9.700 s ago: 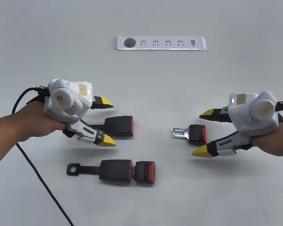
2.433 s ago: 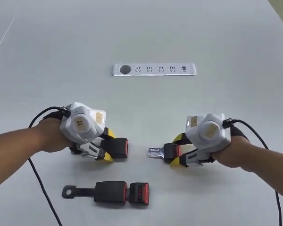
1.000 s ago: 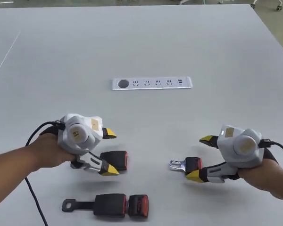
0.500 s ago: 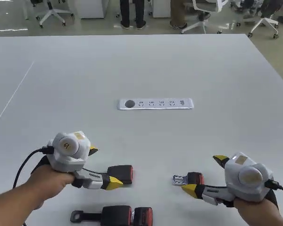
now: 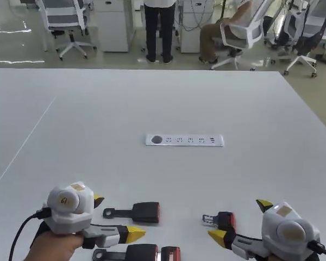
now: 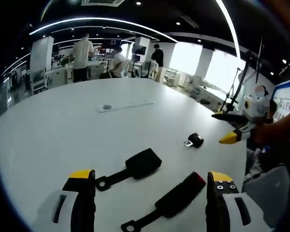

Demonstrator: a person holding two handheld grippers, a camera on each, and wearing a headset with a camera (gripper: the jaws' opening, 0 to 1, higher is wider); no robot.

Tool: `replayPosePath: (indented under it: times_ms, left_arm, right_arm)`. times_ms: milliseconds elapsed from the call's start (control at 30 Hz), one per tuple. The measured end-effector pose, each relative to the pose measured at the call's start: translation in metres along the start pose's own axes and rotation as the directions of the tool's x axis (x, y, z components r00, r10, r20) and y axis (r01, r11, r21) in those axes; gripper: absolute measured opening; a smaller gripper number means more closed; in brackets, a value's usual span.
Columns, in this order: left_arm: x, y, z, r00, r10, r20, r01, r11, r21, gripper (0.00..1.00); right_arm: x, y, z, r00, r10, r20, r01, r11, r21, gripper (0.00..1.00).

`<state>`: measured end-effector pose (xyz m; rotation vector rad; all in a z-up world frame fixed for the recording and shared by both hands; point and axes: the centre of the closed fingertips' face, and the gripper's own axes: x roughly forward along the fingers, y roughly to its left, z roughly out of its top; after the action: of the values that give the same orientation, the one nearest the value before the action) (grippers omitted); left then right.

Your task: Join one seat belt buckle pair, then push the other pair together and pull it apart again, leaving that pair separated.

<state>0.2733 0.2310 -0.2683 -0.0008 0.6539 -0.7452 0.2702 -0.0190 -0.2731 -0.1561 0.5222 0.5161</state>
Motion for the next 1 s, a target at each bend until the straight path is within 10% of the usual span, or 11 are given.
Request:
replayPosePath:
  times_ms: [500,1000]
  left_arm:
    - [-0.062,-0.032,-0.037,0.9973,-0.050,0.053,0.052,0.998,-0.041,1.00]
    - [-0.104,-0.027,-0.054,0.9969,0.016,0.078,-0.014,0.999,-0.029,1.00]
  right_arm:
    - [-0.044,0.045,-0.022,0.9997,0.023,0.004,-0.023,1.000,-0.020,1.00]
    - [-0.078,0.054,-0.032,0.9995,0.010,0.028,-0.010,1.000,-0.006,1.00]
